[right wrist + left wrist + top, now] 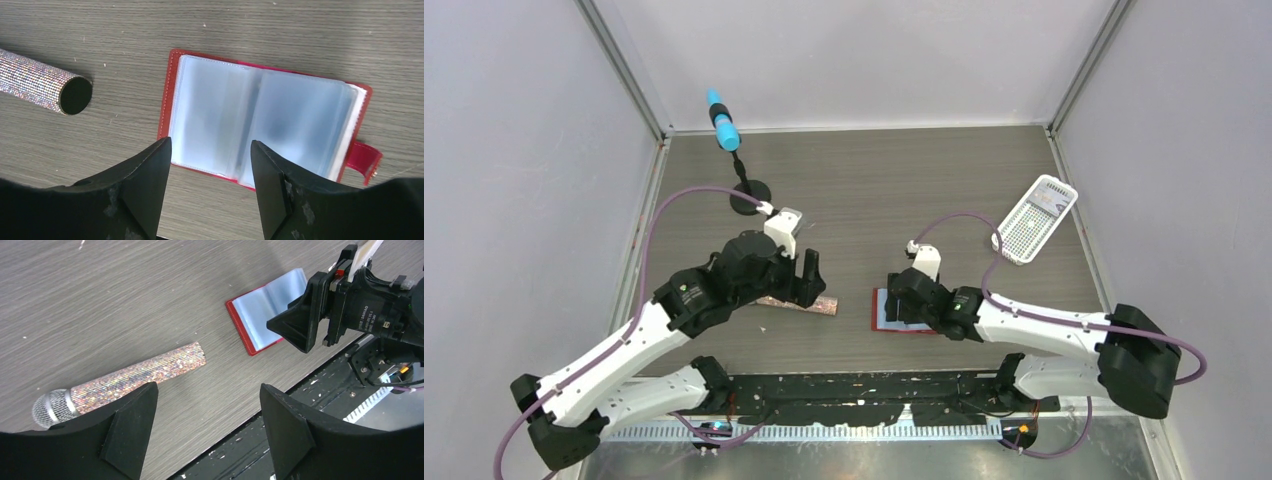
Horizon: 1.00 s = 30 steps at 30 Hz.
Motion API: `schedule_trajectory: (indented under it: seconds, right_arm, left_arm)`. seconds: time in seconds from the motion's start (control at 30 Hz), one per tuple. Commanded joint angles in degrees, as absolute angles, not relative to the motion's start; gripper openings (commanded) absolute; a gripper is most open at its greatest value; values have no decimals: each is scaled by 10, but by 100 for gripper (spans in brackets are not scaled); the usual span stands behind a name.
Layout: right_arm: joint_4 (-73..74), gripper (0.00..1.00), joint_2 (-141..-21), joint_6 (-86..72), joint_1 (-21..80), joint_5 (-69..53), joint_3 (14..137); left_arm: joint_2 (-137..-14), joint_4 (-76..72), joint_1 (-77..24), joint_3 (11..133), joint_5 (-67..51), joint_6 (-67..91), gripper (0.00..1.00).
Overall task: Take the credit cards out of the card holder
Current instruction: Remove the credit card from the card holder.
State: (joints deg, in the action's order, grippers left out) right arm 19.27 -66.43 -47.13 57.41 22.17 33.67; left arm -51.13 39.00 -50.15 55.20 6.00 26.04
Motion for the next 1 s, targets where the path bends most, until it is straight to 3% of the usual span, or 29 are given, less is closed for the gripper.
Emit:
schedule_trajectory:
  seconds: [0.0,0.73,0.87,0.97]
  right_arm:
    - [146,67,-691,-483,581,235,372]
    - [204,72,-839,-490,594,272,428]
    - [185,68,-841,-495,594,264,413]
    - [166,58,-828,-495,594,258,401]
  left_arm:
    - [-483,418,-503,542,91,234,78]
    - [-476,408,-503,532,83,251,80]
    - [-478,404,-503,530,83,255,80]
    - [-482,403,-503,531,81,257,80]
